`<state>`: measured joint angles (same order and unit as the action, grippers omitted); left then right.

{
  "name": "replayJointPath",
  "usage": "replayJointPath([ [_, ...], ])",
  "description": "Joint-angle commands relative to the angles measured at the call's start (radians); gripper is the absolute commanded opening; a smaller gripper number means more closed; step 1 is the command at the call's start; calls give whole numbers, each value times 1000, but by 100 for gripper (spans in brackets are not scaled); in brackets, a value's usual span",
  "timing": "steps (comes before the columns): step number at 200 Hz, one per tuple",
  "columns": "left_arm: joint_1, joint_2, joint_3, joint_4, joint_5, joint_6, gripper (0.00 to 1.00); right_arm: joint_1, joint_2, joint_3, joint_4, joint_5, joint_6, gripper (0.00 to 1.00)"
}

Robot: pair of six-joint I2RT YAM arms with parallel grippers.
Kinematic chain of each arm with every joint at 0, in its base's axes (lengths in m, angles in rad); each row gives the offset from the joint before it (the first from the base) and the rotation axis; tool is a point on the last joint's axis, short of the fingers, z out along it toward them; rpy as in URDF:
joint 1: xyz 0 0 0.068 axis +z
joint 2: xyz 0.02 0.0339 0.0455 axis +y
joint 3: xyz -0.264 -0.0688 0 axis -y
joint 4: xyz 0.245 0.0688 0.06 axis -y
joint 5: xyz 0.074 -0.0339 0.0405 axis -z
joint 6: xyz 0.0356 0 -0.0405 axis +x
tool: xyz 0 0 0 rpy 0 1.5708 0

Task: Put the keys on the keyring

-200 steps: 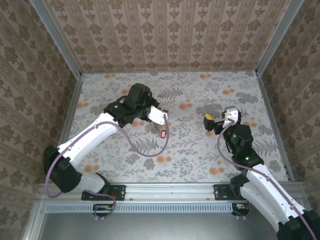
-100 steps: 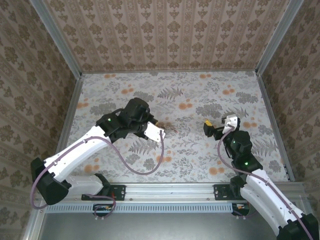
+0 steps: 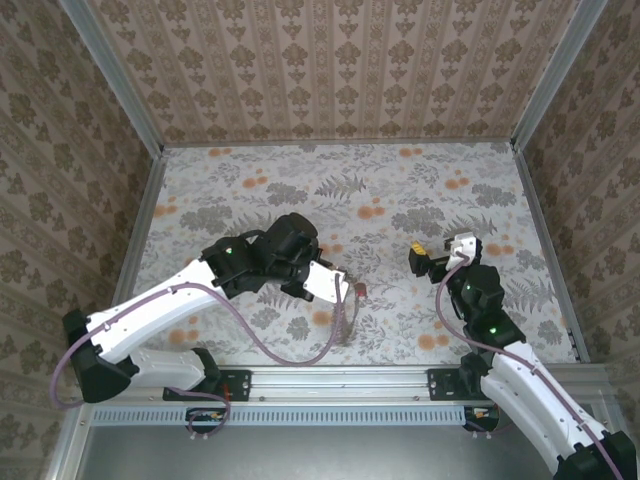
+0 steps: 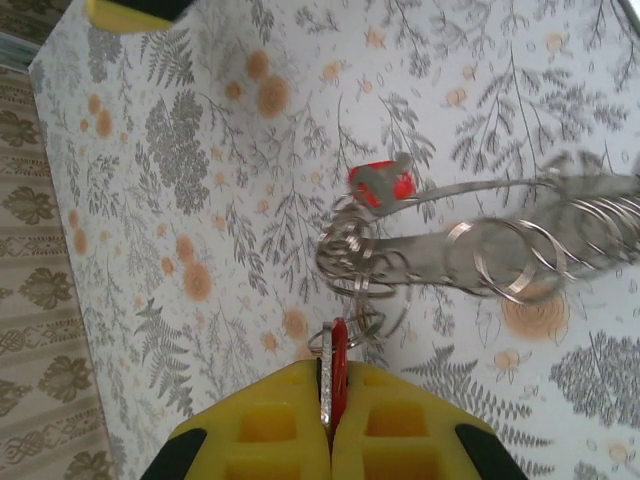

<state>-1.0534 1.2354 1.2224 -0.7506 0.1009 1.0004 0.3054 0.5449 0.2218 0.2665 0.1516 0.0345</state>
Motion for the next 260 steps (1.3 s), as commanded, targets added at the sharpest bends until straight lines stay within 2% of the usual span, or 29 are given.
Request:
replayJointPath([
  [1,-3,42,-41,66,54,-68,0,-6,15,-17,51,33,19,100],
  [34,120,107,-125,116,127,-3,0,-6,39,-10,69,39,19,99],
  [59,161,179,-106,85,86,76,0,-7,39,-2,69,47,27,99],
  [101,280,245,-113,-70,46,104,0,-7,22,12,52,50,10,100],
  [120,338,241,-149,-76,86,94,0,-9,14,-5,56,65,4,100],
  [167,441,294,-219,-21,44,108,3,-19,68,-21,112,75,8,100],
  [189,490,321,-270,30,-33,108,14,-30,75,-10,122,74,-4,100],
  [216,570,326,-307,85,-138,-8,31,-46,56,3,106,76,-37,100],
  [241,642,319,-351,94,-282,-108,32,-70,40,19,75,101,-35,100],
  [260,672,253,-388,127,-303,-184,33,-74,26,28,60,160,-45,99],
])
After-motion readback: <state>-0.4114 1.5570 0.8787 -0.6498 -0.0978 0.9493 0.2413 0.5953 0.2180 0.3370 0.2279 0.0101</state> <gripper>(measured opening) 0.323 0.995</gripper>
